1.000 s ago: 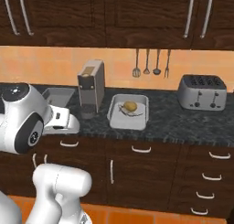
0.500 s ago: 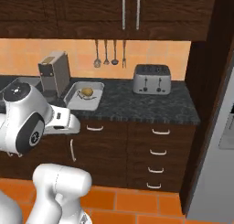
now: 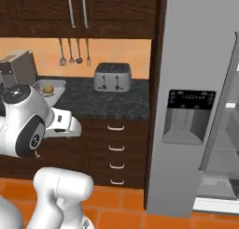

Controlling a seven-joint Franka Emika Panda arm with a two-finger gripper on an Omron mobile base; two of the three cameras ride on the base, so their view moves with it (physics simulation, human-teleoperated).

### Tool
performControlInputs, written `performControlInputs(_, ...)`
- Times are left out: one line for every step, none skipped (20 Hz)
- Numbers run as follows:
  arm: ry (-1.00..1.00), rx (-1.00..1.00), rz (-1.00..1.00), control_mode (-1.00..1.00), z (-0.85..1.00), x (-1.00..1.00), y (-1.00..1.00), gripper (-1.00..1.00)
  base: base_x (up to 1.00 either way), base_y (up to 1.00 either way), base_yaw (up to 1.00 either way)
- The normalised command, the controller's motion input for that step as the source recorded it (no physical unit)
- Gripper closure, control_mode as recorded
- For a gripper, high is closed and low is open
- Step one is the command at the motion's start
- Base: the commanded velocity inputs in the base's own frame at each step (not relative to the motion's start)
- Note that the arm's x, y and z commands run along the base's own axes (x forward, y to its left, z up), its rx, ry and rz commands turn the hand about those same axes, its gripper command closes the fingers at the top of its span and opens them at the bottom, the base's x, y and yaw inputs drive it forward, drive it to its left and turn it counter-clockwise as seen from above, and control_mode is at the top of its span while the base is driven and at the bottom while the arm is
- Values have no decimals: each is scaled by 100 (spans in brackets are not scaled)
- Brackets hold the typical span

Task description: Place one potato and one fish in each tupperware on the nearby counter, to pack two identical lunches.

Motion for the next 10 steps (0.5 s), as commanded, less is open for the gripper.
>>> performControlInputs(0, 0, 0, 100, 0, 0, 0, -100, 0, -100, 0)
performControlInputs(0, 0, 0, 100, 0, 0, 0, -100, 0, -100, 0)
performControlInputs(0, 0, 0, 100, 0, 0, 0, -100, 0, -100, 0)
performControlInputs(0, 0, 0, 100, 0, 0, 0, -100, 0, -100, 0)
performControlInputs(0, 0, 0, 100, 0, 0, 0, -100, 0, -100, 0)
performControlInputs(0, 0, 0, 100, 0, 0, 0, -100, 0, -100, 0)
performControlInputs(0, 0, 0, 100, 0, 0, 0, -100, 0, -100, 0)
performControlInputs(0, 0, 0, 100, 0, 0, 0, -100, 0, -100, 0)
performControlInputs(0, 0, 0, 100, 0, 0, 0, -100, 0, -100, 0)
performControlInputs(0, 0, 0, 100, 0, 0, 0, -100, 0, -100, 0)
